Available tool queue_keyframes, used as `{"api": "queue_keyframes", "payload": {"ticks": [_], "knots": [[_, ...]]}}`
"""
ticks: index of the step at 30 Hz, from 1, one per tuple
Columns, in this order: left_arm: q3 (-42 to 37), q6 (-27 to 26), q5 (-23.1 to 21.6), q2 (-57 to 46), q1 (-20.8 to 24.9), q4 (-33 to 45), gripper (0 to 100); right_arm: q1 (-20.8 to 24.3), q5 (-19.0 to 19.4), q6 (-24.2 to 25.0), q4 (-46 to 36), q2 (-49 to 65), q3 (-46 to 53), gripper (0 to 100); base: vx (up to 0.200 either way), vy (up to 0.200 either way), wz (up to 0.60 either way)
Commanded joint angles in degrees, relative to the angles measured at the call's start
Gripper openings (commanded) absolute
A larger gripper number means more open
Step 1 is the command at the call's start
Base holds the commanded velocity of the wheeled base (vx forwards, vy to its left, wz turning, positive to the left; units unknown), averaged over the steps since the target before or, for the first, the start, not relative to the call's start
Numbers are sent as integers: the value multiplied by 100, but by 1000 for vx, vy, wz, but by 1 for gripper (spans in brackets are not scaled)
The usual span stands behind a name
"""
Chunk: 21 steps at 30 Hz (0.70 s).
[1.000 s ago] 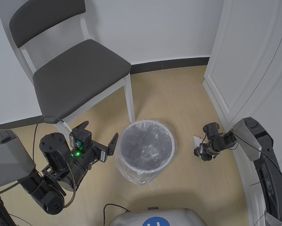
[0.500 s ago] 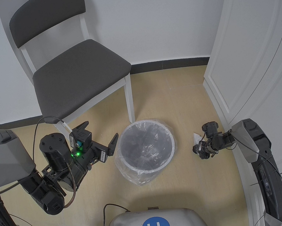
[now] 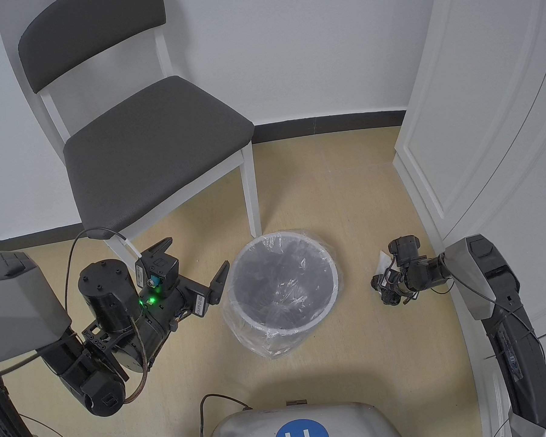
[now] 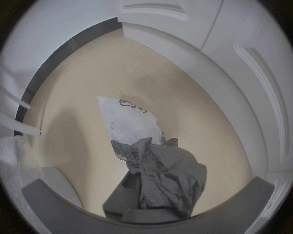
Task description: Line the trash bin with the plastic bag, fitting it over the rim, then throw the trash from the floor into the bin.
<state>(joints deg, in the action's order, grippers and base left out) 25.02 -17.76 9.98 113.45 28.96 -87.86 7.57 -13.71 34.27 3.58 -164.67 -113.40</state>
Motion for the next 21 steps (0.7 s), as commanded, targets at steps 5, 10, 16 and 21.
{"api": "queue_keyframes", "payload": {"ticks": [5,10,16,21], "knots": [[-67,1,4,-139,4,-12,100,8,-281,695,-130,-285,-119,0,0,0,0],[-67,1,4,-349,21,-3,100,-89,-984,528,916,-135,-119,0,0,0,0],[-120,-8,-5,-745,21,-3,100,-397,-369,458,2401,576,925,0,0,0,0],[-172,-8,4,-1053,136,-3,100,-326,572,423,4563,251,2252,0,0,0,0]]}}
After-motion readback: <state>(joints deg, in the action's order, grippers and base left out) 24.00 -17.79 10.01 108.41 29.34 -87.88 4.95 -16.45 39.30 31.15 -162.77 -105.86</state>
